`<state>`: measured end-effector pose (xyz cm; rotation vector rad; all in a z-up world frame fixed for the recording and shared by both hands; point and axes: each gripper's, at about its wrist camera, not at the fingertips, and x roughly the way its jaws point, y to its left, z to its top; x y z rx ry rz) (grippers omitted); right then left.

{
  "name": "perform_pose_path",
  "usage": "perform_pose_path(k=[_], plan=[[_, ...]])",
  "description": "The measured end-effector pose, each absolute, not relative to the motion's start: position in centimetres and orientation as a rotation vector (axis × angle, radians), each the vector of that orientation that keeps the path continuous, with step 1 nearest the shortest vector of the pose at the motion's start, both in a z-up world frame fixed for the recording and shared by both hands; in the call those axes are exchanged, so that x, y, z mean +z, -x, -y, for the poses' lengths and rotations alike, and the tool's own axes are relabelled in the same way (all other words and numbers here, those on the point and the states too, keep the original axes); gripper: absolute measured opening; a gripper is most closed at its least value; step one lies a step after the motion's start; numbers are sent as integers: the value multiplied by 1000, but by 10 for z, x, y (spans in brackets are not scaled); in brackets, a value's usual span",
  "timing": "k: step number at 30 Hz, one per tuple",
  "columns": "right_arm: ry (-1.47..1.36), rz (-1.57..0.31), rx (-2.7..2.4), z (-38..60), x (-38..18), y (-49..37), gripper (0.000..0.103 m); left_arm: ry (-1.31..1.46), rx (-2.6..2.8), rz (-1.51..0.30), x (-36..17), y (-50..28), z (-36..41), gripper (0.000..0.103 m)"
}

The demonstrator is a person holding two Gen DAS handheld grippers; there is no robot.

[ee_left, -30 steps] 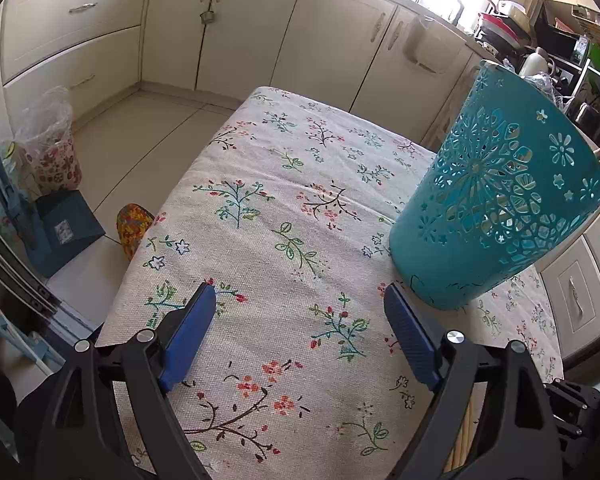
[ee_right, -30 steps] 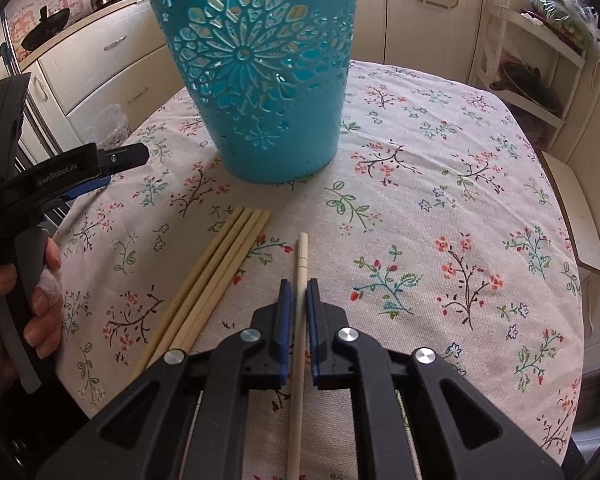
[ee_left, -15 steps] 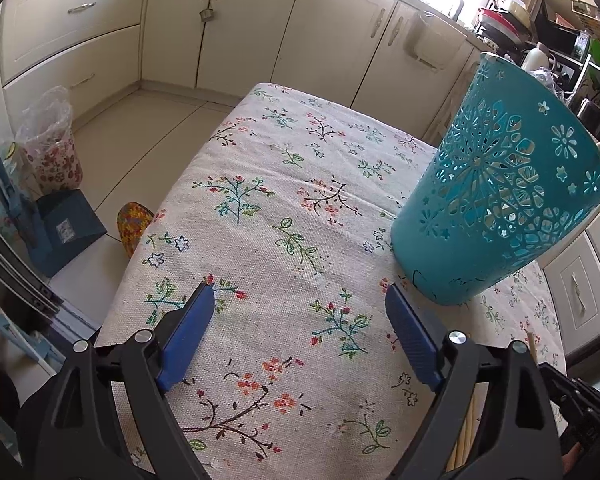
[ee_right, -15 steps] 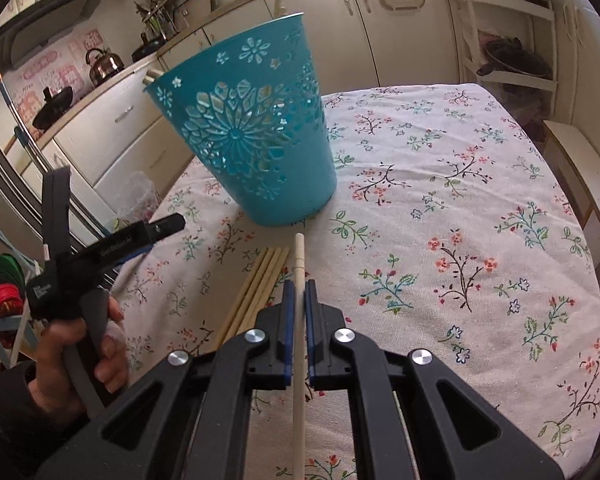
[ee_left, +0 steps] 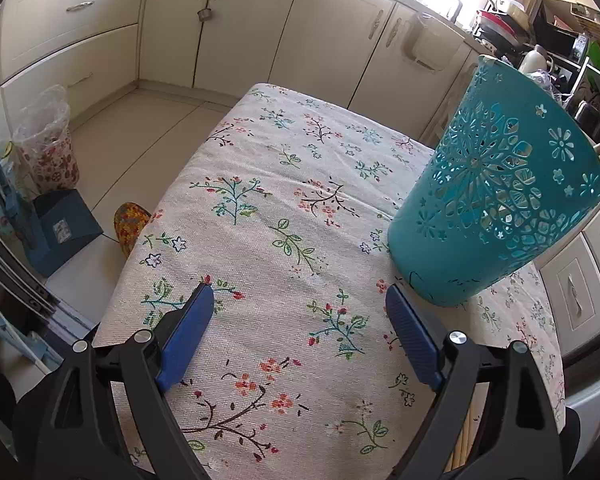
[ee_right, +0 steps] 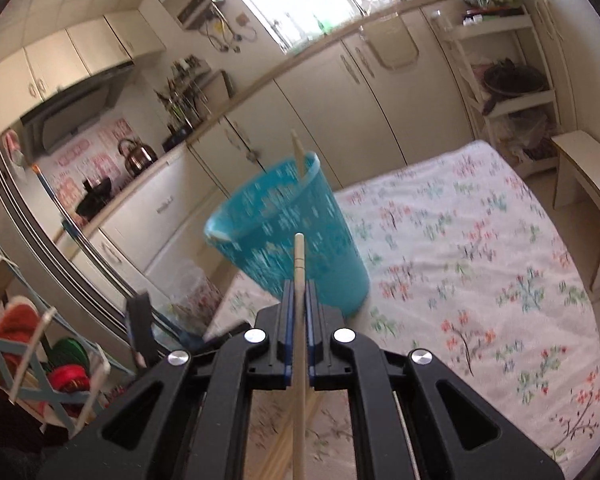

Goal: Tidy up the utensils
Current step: 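Lift the stick with the right gripper over the basket and open it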

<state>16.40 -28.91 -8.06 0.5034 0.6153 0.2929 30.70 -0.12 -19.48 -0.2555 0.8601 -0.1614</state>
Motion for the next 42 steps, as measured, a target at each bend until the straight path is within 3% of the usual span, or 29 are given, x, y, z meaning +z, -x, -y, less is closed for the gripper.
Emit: perform_pose_path(k=[15,23,38,42], plan=[[-614,-204,308,290,16,-270,6,299,-184,-856,-196,-311,-1,84],[-545,-289,242,278,-11,-316,6,322,-197,-852,-196,-312,-4,84],[-369,-418,264,257,-41,-290,7,320,-192,-852,-196,-313,-5,84],[-372,-420,252,266,-38,-263,23,320,-186,-851,-196,-313,-5,84]])
